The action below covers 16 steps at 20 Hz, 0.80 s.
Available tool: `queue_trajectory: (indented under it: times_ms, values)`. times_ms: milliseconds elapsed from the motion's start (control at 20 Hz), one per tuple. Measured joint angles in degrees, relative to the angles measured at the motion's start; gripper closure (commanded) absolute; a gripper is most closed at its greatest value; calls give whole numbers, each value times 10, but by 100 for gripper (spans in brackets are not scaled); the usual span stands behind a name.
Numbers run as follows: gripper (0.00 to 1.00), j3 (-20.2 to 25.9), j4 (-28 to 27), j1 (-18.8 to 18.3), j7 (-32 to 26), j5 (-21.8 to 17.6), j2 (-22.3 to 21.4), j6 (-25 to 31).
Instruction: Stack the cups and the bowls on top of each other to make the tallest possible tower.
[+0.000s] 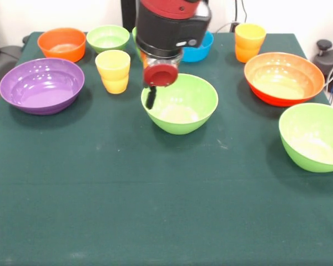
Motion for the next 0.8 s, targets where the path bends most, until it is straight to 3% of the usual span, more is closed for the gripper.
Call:
queue_trajectory:
  times_ms: [800]
  values:
    - [0,-20,-28,72,30,73,35,11]
